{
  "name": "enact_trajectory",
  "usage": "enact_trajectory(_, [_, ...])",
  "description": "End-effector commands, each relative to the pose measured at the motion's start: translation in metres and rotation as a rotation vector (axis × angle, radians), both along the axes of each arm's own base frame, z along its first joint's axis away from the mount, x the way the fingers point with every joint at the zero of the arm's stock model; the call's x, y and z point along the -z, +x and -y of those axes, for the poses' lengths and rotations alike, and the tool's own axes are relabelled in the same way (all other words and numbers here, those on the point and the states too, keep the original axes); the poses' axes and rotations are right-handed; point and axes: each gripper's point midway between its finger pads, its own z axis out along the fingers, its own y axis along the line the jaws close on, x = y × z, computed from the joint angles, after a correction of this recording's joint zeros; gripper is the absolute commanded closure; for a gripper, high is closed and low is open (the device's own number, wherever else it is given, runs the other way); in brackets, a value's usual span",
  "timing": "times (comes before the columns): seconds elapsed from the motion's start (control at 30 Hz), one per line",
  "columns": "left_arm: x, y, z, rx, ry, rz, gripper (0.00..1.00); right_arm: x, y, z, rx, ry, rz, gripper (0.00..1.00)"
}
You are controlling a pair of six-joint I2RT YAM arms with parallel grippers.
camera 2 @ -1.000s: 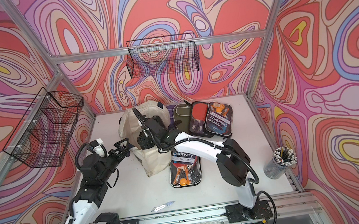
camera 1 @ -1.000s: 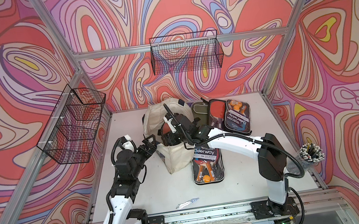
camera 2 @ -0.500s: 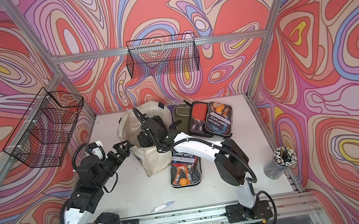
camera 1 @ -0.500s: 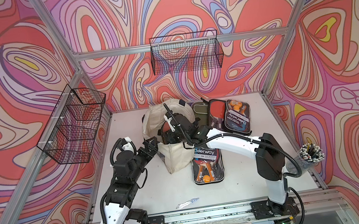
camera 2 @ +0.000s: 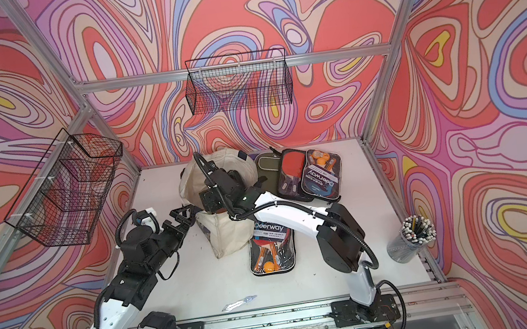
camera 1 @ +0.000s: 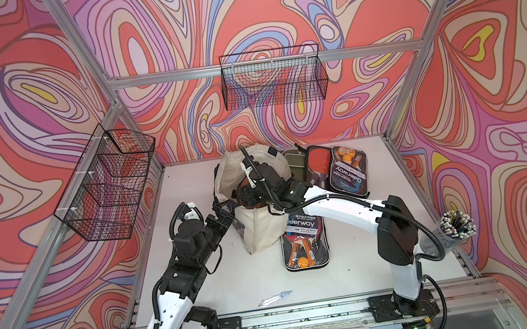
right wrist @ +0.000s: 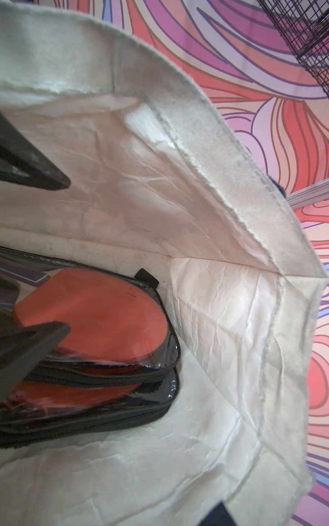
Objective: Remove the ping pong set from the canvas bag
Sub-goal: Adjust the canvas bag at the center of the board.
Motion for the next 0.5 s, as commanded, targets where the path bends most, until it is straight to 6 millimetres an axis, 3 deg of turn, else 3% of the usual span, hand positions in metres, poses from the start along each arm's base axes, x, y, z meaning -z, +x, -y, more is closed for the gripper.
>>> enact_trajectory(0.0, [-0.001, 0.001, -0.002, -0.028, -0.019, -0.001, 0.00, 0.006, 0.001, -0.003, 0.012, -0.006, 0.003, 0.24])
enact_trajectory(0.47, [0.012, 0.016, -0.005, -0.073, -0.028, -0.001, 0.00, 0.023, -0.015, -0.019, -0.026, 0.033, -0.053, 0.24])
